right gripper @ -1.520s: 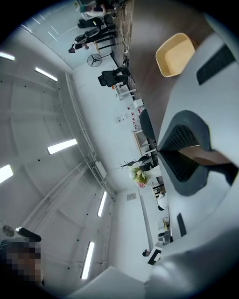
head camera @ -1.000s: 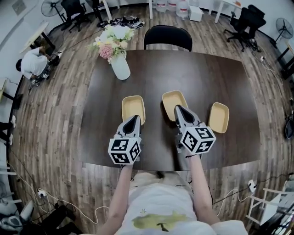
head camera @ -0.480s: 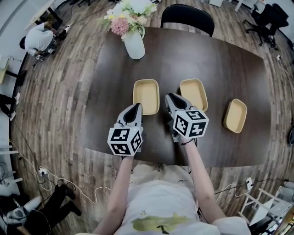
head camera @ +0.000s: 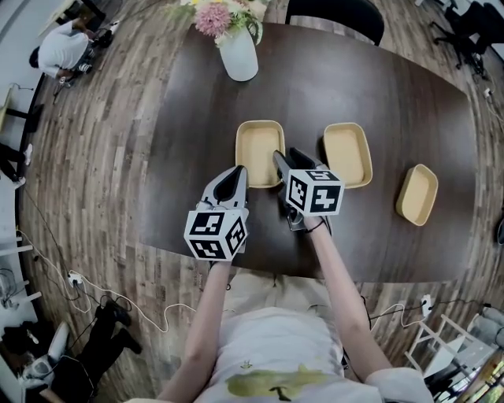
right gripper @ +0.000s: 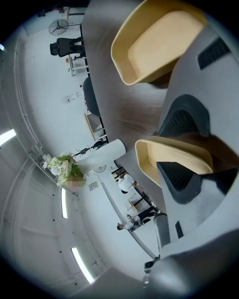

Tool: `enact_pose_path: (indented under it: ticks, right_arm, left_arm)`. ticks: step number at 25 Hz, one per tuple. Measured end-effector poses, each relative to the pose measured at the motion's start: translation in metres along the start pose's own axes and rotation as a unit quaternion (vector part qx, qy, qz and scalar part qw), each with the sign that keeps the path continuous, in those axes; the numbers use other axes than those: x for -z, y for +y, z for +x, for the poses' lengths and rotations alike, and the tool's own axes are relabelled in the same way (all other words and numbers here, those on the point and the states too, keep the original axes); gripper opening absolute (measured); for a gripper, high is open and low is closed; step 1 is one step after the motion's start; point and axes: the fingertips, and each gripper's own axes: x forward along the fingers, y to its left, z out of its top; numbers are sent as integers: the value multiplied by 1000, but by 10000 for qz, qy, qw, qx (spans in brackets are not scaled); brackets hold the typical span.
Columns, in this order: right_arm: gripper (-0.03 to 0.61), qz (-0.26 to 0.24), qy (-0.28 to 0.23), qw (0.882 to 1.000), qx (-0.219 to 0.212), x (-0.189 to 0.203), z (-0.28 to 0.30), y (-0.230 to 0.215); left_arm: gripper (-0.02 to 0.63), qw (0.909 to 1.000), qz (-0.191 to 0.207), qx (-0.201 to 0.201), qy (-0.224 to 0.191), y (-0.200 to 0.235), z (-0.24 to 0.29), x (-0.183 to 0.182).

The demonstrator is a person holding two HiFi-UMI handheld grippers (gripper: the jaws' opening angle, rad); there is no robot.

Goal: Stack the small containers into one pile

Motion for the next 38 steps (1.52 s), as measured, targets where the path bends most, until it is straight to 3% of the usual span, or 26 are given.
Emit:
enact_pose_path:
  ticks: [7,10,18,29,38]
  right_arm:
    - [149,304,271,9988,266,16,19,-6]
    - [78,290,370,9976,505,18,23,-10]
    - [41,245,471,9960,724,17,24,-13]
    - [29,127,31,9949,999,-14,-11,-17]
    - [29,97,-383,9922,1185,-39,-57,-42]
  left_arm:
    - [25,9999,-65,80,19,7,6,1]
    - [25,9999,-73,133,3,9,6,-2]
    - [25,9995,-8,303,-73,13,7,-14]
    - [25,9981,85,499,-343,15,3,-40]
    - [25,9971,129,661,-360,-9,6,-43]
